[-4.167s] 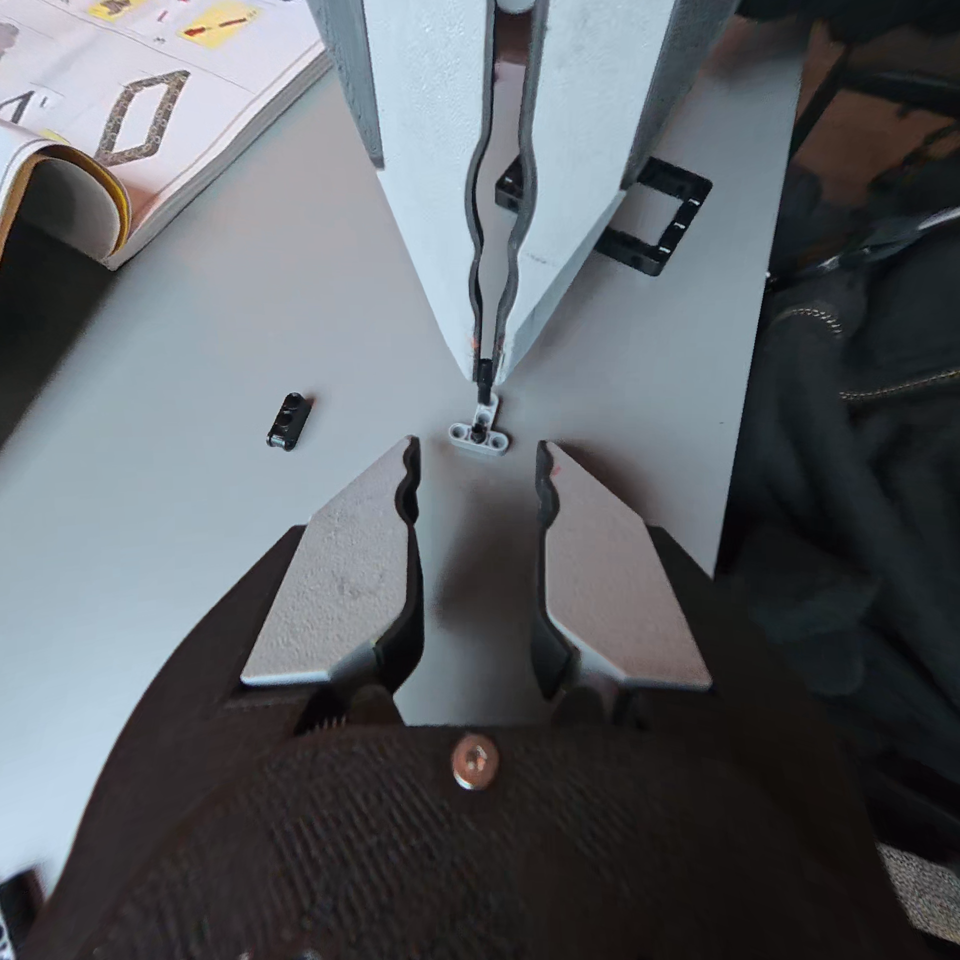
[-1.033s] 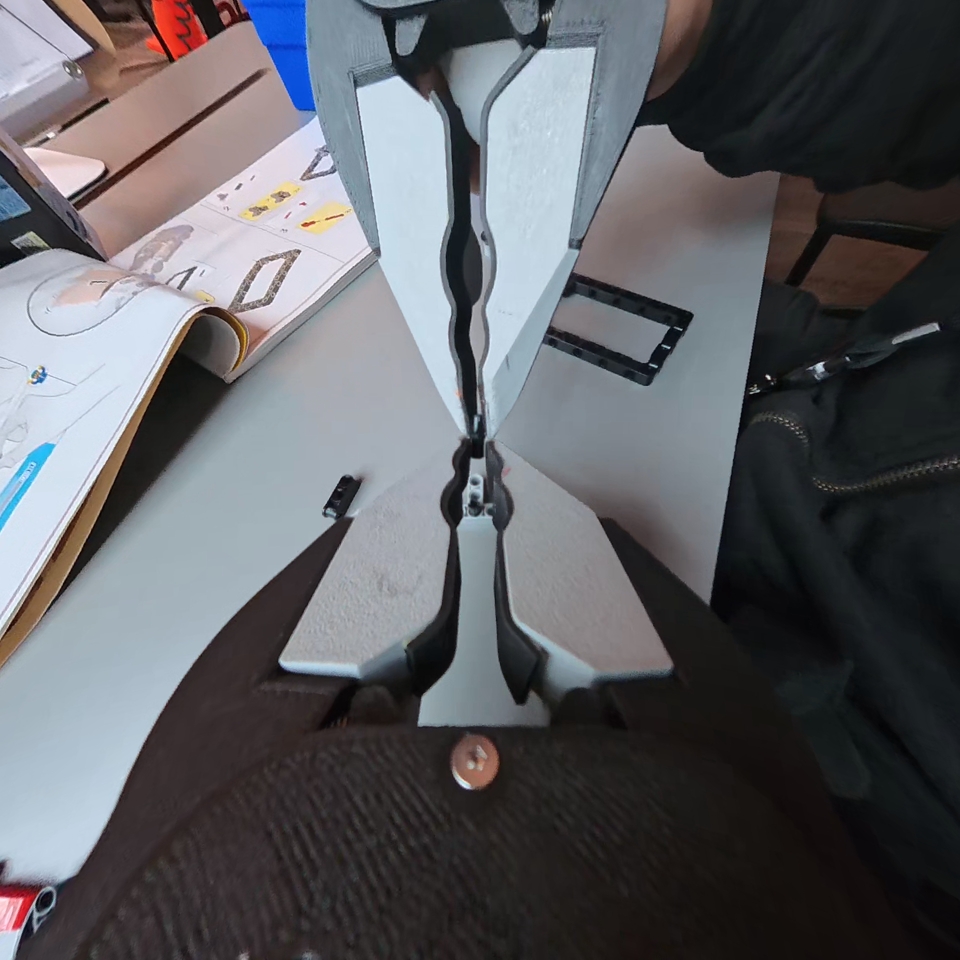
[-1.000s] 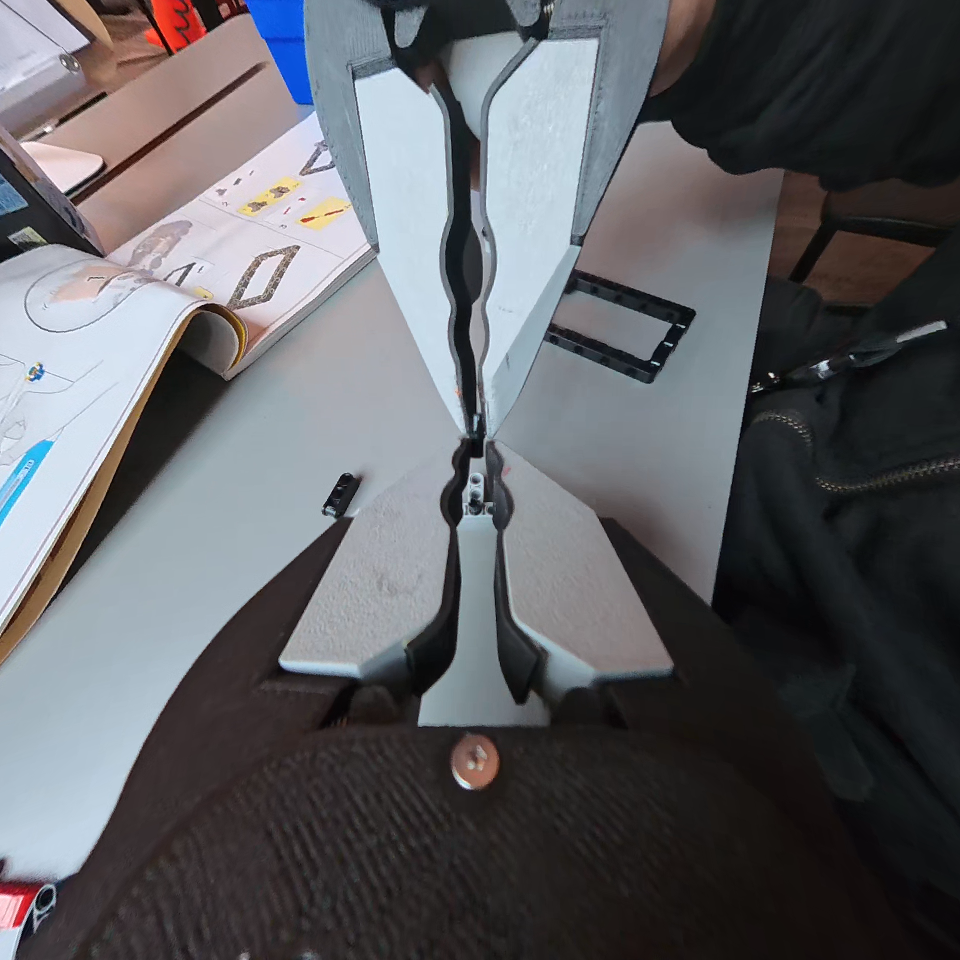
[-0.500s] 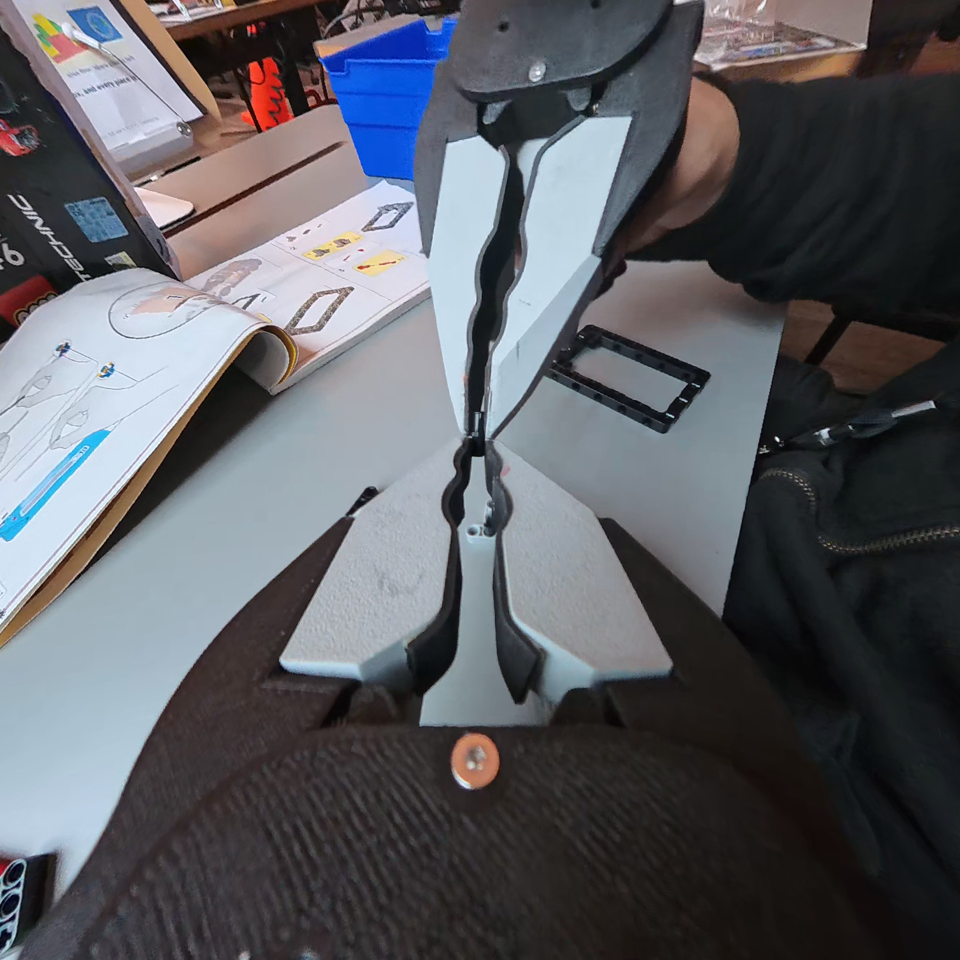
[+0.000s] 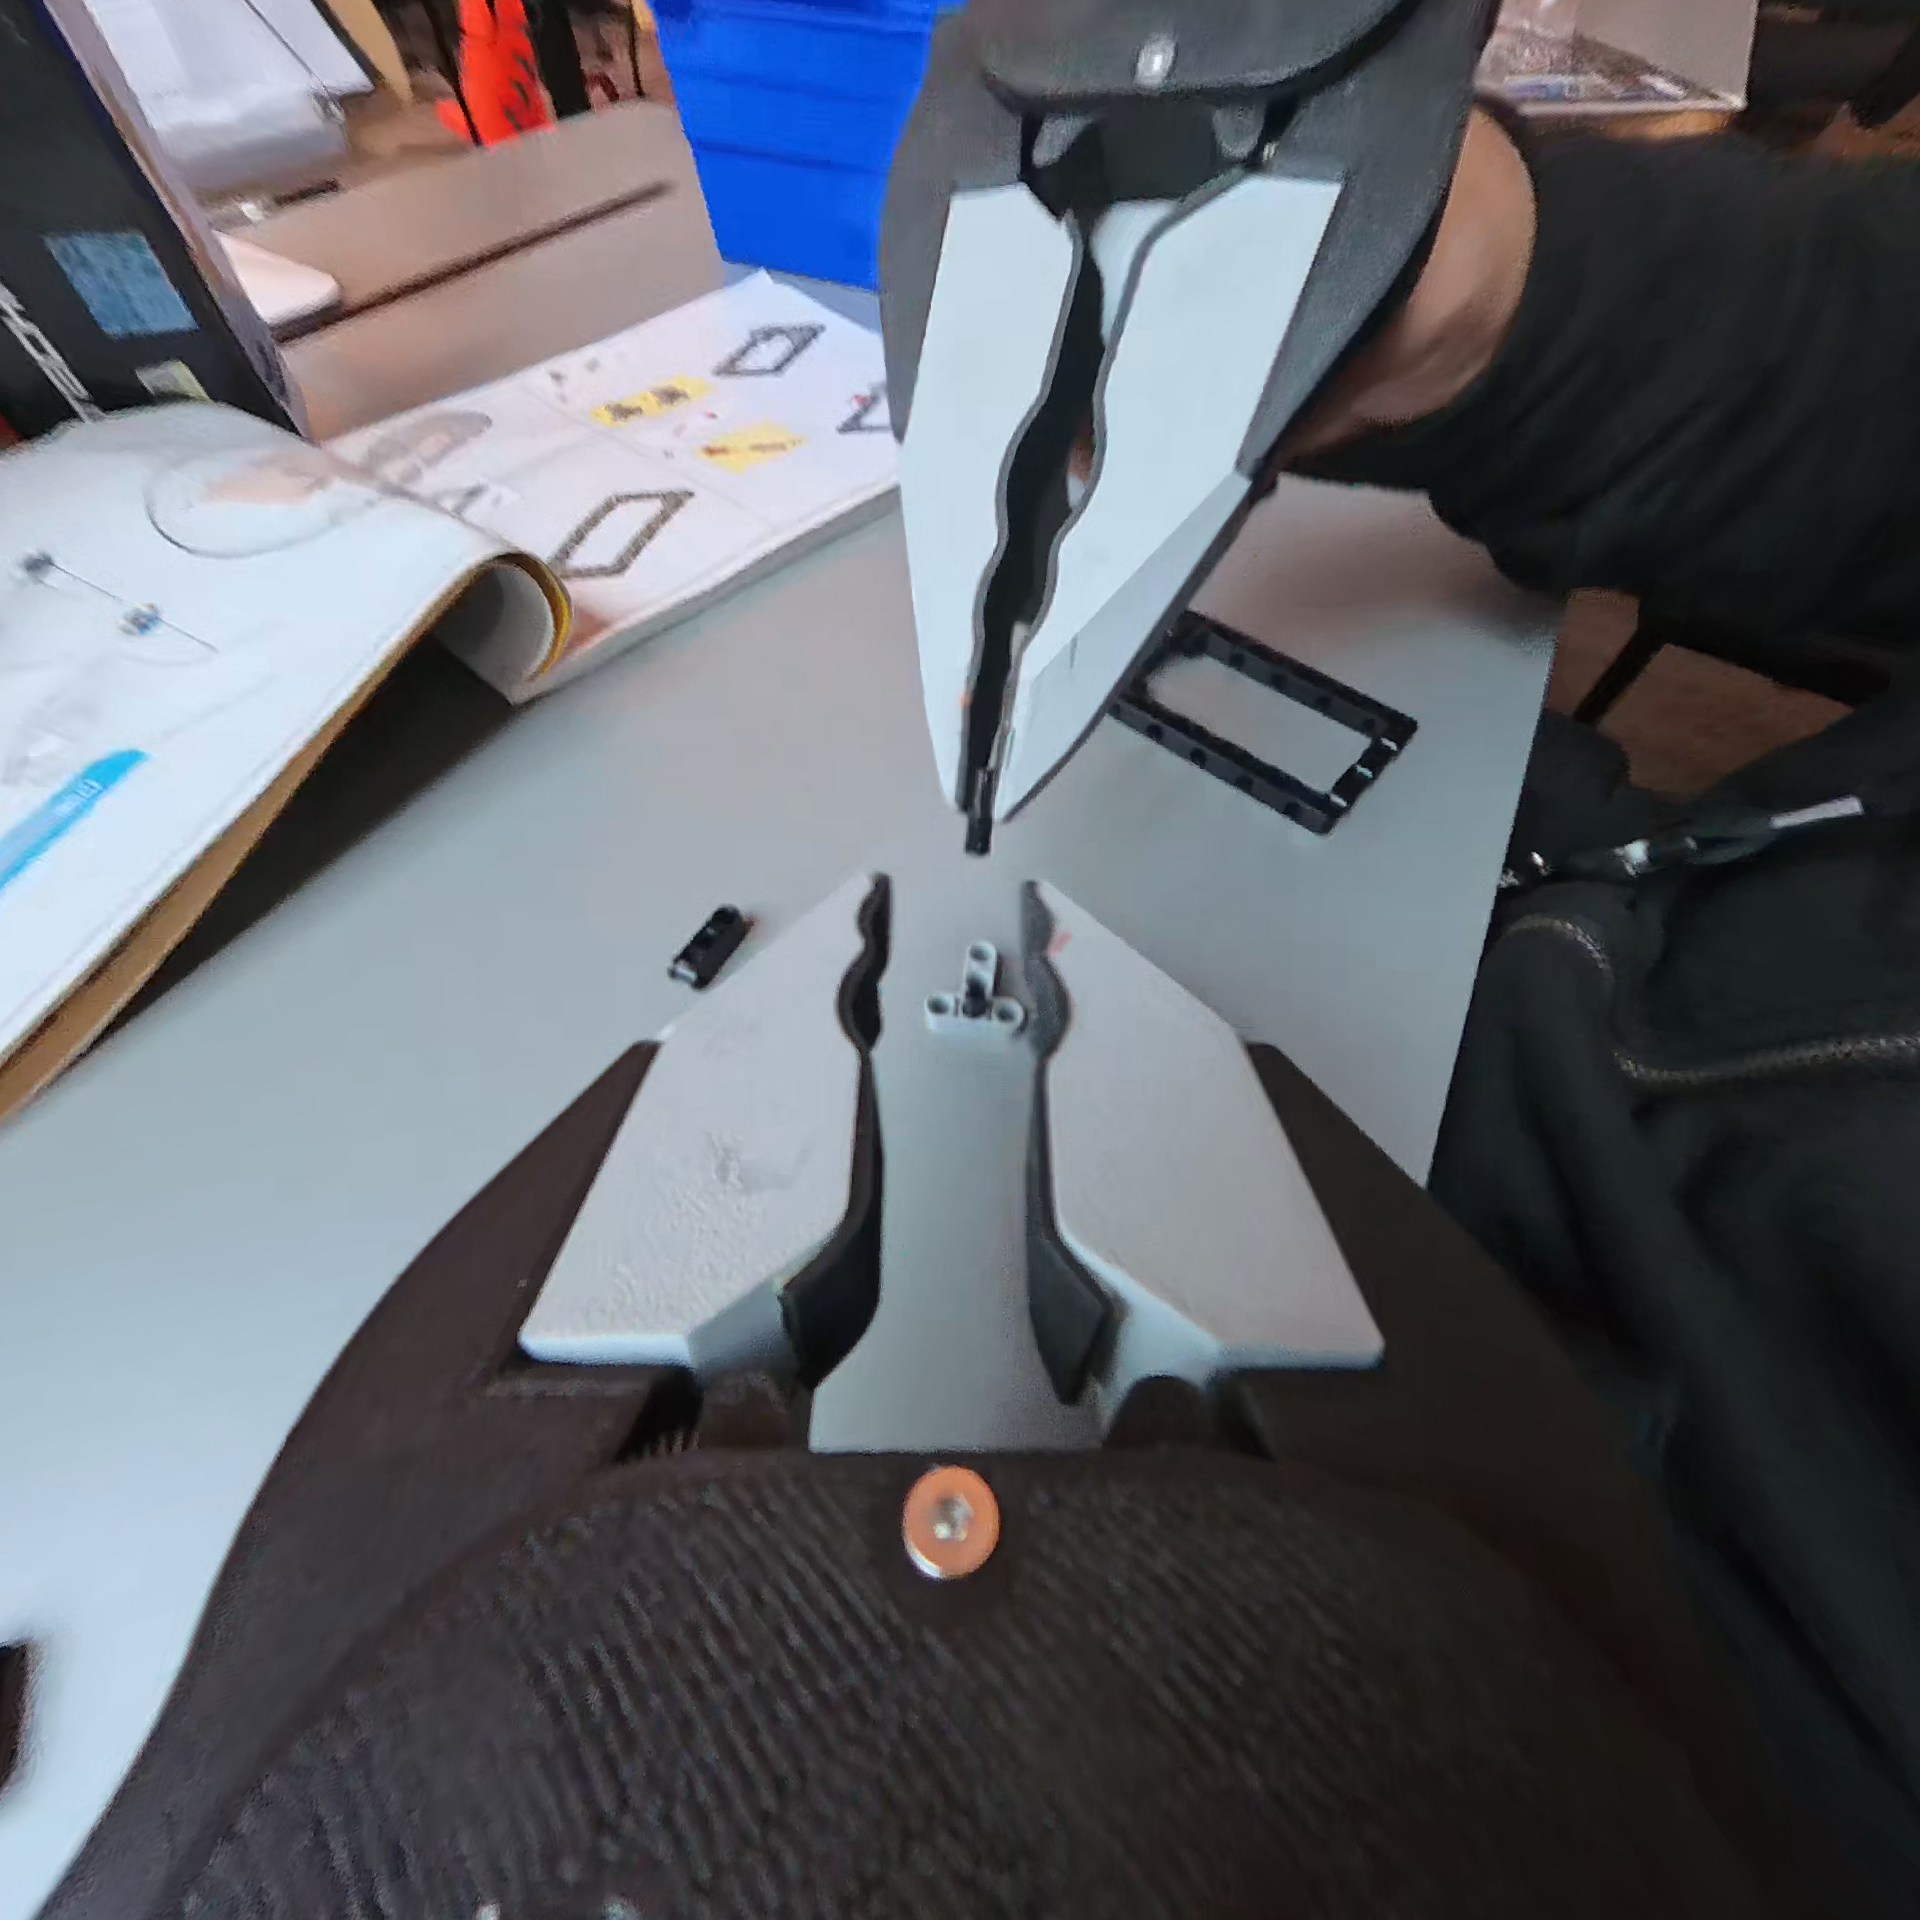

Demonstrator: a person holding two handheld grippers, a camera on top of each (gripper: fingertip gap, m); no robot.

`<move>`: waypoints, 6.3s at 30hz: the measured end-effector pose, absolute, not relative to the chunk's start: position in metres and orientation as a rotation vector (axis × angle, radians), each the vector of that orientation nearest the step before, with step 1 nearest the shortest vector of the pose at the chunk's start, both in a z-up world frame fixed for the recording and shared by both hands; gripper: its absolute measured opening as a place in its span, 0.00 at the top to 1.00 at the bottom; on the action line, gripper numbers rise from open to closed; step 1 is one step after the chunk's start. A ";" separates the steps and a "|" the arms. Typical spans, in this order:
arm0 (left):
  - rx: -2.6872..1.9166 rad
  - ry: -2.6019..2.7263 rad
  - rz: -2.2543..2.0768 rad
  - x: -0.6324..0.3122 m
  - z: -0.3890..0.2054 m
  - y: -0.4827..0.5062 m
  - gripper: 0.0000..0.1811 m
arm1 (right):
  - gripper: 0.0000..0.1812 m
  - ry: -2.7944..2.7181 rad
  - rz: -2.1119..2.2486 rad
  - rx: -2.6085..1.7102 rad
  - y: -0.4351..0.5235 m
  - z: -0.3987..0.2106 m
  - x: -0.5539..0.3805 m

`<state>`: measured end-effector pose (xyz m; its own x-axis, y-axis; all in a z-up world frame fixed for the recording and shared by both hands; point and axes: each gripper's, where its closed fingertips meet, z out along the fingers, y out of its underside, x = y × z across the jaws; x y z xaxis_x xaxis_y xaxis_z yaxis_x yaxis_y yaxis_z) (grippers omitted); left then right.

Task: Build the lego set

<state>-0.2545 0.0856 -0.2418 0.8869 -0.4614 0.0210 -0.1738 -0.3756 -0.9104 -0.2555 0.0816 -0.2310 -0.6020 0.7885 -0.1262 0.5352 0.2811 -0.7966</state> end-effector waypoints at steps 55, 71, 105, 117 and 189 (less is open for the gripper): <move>-2.240 0.741 -0.354 -0.251 -0.294 0.089 0.88 | 0.99 -2.751 0.509 -0.760 0.086 -0.284 -0.255; -2.248 0.723 -0.364 -0.252 -0.294 0.089 0.88 | 0.99 -2.828 0.503 -0.706 0.086 -0.285 -0.256; -2.256 0.705 -0.404 -0.251 -0.294 0.086 0.88 | 0.99 -2.694 0.997 -0.827 0.082 -0.285 -0.255; -2.264 0.681 -0.409 -0.254 -0.294 0.087 0.88 | 0.99 -2.646 0.883 -0.725 0.081 -0.285 -0.259; -2.257 0.582 -0.215 -0.260 -0.292 0.117 0.75 | 0.78 -1.945 1.471 -1.072 0.125 -0.220 -0.264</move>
